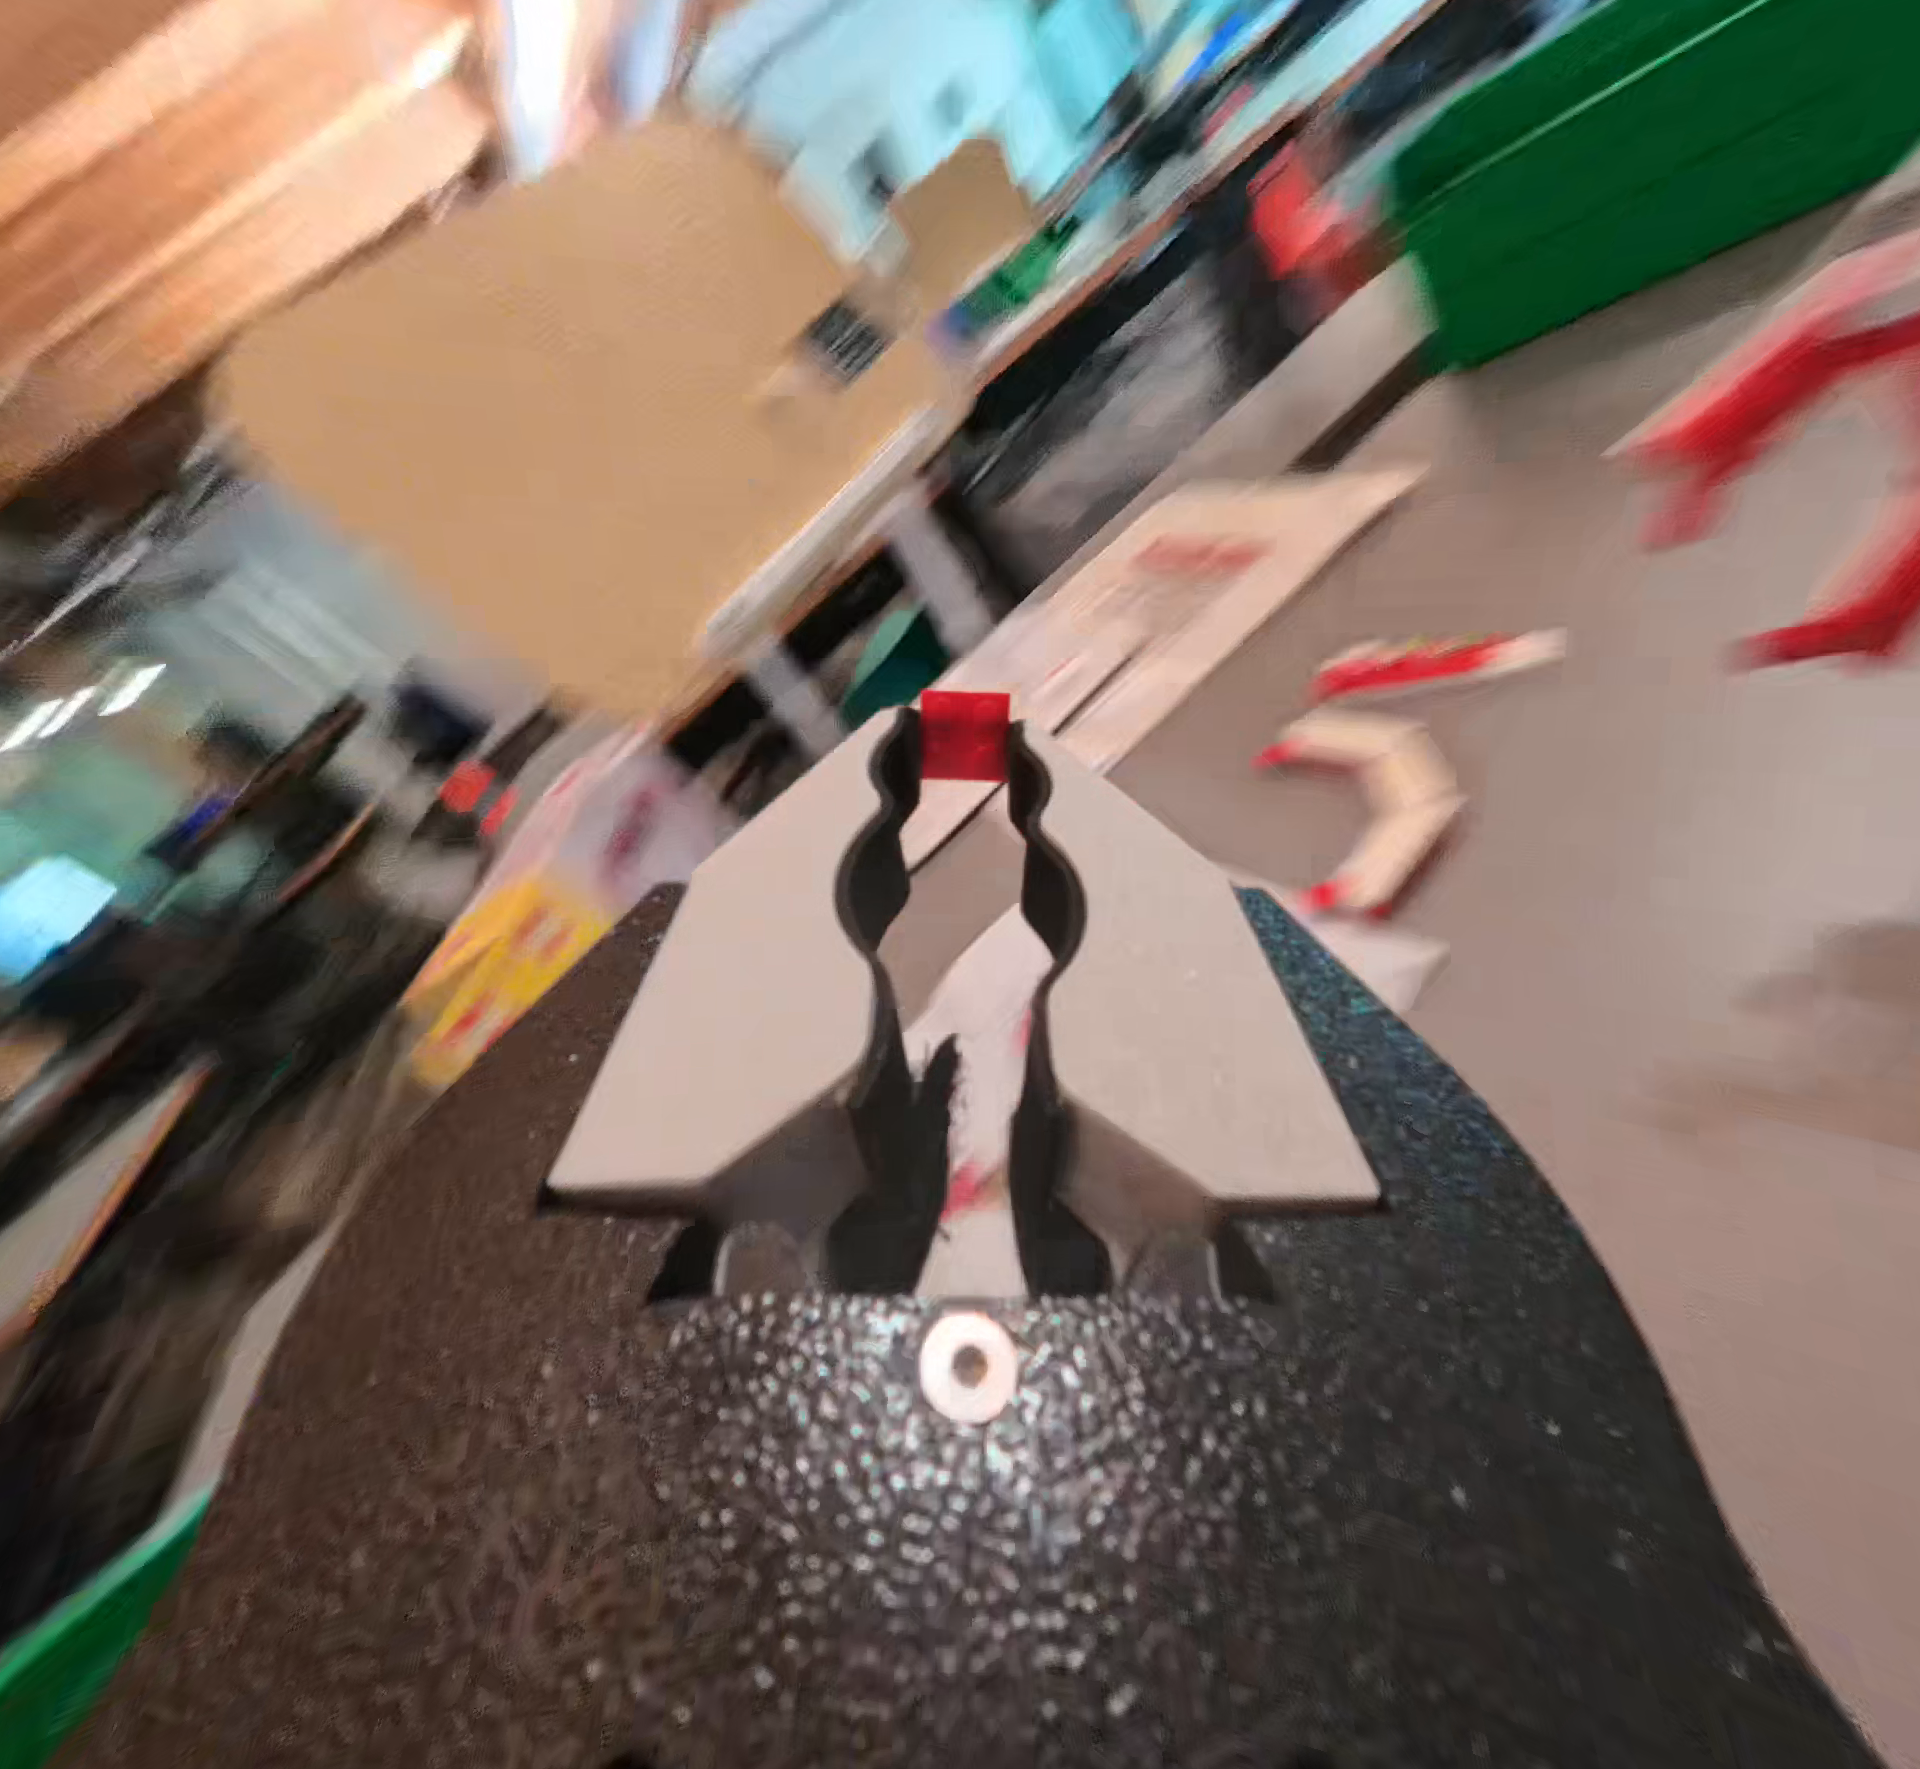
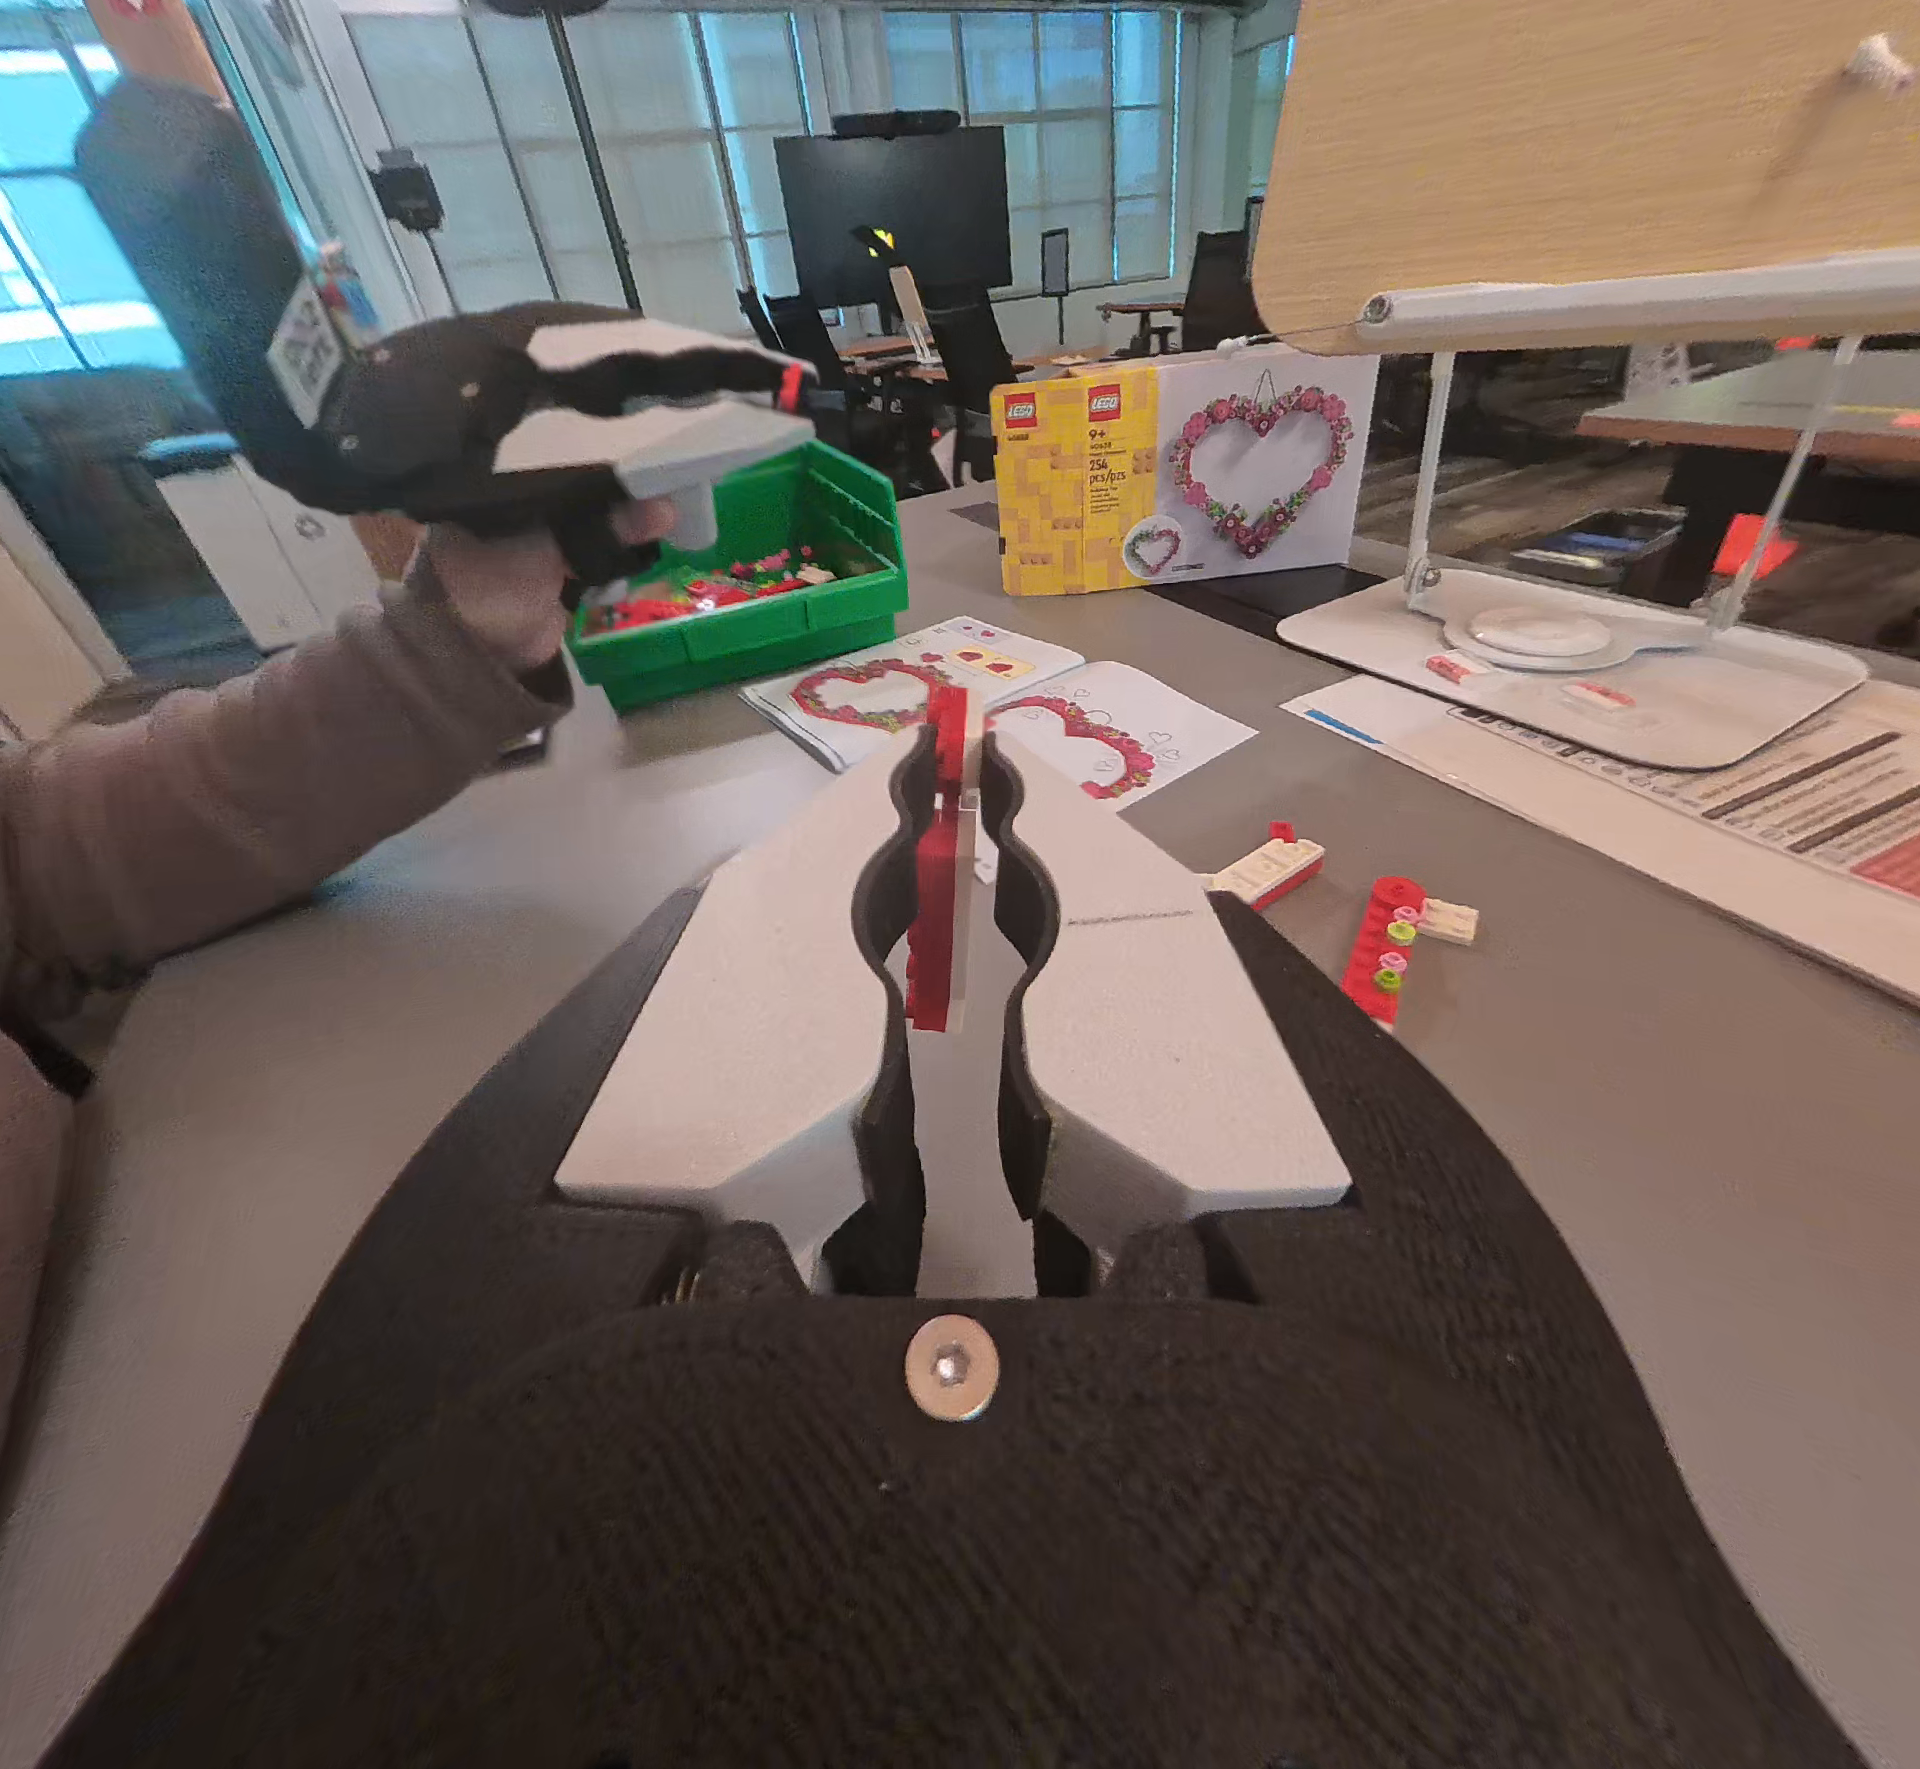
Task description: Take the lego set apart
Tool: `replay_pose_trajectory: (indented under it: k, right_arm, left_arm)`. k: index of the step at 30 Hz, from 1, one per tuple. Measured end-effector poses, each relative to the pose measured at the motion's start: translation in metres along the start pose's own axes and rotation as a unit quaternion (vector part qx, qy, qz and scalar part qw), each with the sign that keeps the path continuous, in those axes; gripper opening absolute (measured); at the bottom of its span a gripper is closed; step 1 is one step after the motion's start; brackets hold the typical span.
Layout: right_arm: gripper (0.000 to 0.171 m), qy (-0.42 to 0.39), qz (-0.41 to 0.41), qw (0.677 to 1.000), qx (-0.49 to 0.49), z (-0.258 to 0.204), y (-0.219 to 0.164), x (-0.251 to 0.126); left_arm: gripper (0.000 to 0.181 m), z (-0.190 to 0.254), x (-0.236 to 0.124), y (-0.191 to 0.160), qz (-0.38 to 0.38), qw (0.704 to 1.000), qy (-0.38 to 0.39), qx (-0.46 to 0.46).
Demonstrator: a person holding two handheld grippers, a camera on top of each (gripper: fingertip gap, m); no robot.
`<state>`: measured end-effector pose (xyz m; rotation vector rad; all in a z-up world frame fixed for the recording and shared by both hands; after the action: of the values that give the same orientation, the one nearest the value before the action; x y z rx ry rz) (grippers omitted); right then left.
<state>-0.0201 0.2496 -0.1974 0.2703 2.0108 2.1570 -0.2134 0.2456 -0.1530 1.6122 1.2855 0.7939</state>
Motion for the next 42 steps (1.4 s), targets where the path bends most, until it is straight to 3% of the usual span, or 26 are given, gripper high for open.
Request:
replay_pose_trajectory:
  k: [3, 6, 7, 8, 11, 12, 14, 17, 19, 21, 23, 25, 27, 31, 34, 37, 42]
  right_arm:
    - [0.006, 0.010, 0.014, 0.999, 0.041, 0.001, 0.002, 0.000]
    - [0.006, 0.013, 0.018, 0.998, 0.066, 0.004, 0.001, 0.000]
    - [0.006, 0.013, 0.018, 0.997, 0.071, 0.005, 0.000, 0.000]
    - [0.006, 0.013, 0.019, 0.997, 0.077, 0.006, 0.000, 0.000]
    - [0.006, 0.012, 0.022, 0.995, 0.095, 0.009, 0.000, -0.001]
    - [0.006, 0.012, 0.024, 0.995, 0.101, 0.010, -0.001, -0.002]
    - [0.006, 0.013, 0.026, 0.993, 0.116, 0.012, -0.002, -0.002]
    - [0.006, 0.020, 0.035, 0.989, 0.144, 0.014, -0.003, -0.001]
    - [0.007, 0.028, 0.044, 0.984, 0.169, 0.014, -0.003, 0.000]
    - [0.007, 0.040, 0.054, 0.978, 0.198, 0.012, -0.003, 0.001]
    - [0.007, 0.063, 0.066, 0.971, 0.223, 0.008, -0.001, 0.003]
    - [0.007, 0.096, 0.079, 0.963, 0.239, 0.000, 0.002, 0.003]
    - [0.007, 0.120, 0.085, 0.958, 0.247, -0.006, 0.005, 0.004]
    - [0.006, 0.168, 0.094, 0.953, 0.233, -0.020, 0.012, 0.002]
    - [0.006, 0.198, 0.083, 0.958, 0.190, -0.033, 0.015, 0.002]
    - [0.006, 0.205, 0.068, 0.968, 0.126, -0.041, 0.016, 0.000]
    - [0.019, 0.198, -0.031, 0.978, -0.063, -0.053, -0.004, -0.003]
  left_arm:
    - [0.014, -0.100, -0.030, -0.046, -0.167, 0.970, 0.172, -0.048]
    - [0.025, -0.176, -0.087, -0.099, -0.346, 0.874, 0.341, 0.000]
    - [0.032, -0.189, -0.100, -0.111, -0.382, 0.846, 0.372, 0.011]
    - [0.038, -0.193, -0.106, -0.125, -0.401, 0.836, 0.375, -0.009]
    - [0.057, -0.190, -0.109, -0.157, -0.422, 0.828, 0.352, -0.113]
    - [0.071, -0.191, -0.113, -0.162, -0.427, 0.821, 0.353, -0.137]
    - [0.092, -0.194, -0.114, -0.158, -0.397, 0.826, 0.363, -0.170]
    - [0.102, -0.192, -0.109, -0.137, -0.346, 0.848, 0.354, -0.187]
    - [0.090, -0.166, -0.079, -0.096, -0.252, 0.912, 0.279, -0.167]
    - [0.072, -0.101, -0.037, -0.041, -0.128, 0.972, 0.134, -0.147]
    - [0.052, -0.009, -0.009, 0.002, -0.047, 0.986, -0.061, -0.148]
    - [0.045, 0.073, 0.002, 0.017, -0.044, 0.958, -0.226, -0.172]
    - [0.044, 0.121, 0.008, 0.013, -0.077, 0.926, -0.311, -0.200]
    - [0.033, 0.160, 0.005, 0.011, -0.082, 0.868, -0.408, -0.270]
    - [0.005, 0.168, -0.005, 0.021, -0.059, 0.825, -0.465, -0.317]
    - [0.002, 0.170, -0.009, 0.019, -0.056, 0.822, -0.480, -0.303]
    - [0.002, 0.181, -0.014, -0.002, -0.093, 0.858, -0.472, -0.181]
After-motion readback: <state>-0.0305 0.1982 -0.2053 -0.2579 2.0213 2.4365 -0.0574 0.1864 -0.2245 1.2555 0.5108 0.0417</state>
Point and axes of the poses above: each gripper's, where its closed fingertips meet, x out along the fingers, y out of its top, z = x × y across the jaws, the point moved 1 cm from there along -x, back along the fingers, and after that the axes turned 11 degrees about -x, right-handed, at the moved point
